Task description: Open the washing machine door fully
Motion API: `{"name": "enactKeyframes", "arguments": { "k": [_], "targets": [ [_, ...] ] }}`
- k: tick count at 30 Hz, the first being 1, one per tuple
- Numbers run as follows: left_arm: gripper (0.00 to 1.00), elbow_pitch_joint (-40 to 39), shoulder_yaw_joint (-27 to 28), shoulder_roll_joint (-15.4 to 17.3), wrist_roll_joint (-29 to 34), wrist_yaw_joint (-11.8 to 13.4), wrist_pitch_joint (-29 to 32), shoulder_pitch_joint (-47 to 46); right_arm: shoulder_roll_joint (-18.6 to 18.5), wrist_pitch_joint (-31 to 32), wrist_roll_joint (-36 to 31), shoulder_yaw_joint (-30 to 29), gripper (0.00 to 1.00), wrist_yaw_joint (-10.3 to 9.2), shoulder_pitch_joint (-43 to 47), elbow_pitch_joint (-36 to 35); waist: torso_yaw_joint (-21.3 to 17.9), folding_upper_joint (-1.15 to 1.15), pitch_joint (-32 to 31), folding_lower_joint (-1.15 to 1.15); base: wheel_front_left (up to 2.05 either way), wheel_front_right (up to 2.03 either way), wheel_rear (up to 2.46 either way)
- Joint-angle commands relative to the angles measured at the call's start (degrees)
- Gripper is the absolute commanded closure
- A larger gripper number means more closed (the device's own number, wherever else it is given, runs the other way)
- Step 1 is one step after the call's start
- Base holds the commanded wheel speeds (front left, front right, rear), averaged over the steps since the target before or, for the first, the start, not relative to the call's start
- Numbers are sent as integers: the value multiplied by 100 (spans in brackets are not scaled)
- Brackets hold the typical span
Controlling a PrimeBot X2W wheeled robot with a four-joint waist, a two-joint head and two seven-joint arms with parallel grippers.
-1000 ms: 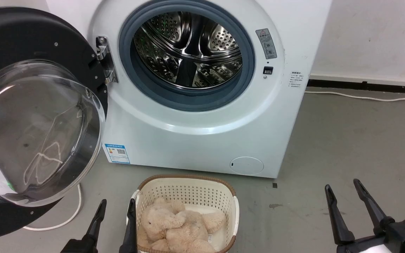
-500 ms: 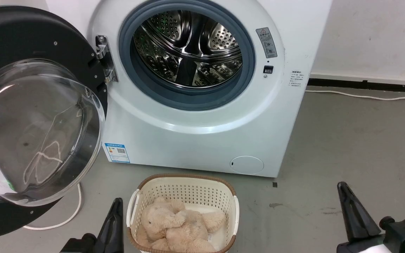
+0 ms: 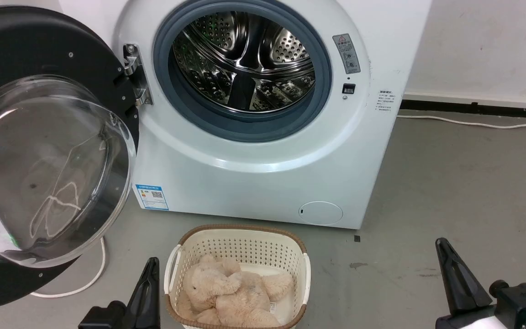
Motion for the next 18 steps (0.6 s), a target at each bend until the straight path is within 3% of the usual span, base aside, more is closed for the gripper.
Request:
{"name": "enactKeyframes", "arguments": {
  "k": [1,18],
  "targets": [
    [100,7,37,-32,73,-24,18,-96,6,24,-20,11,100,-1,-76,20,-1,0,1,0,0,0,0],
    [100,43,207,-151,314,-131,217,-205,11,186,-56,43,100,-1,-165,71,-29,0,39,0,0,0,0]
  ]
}}
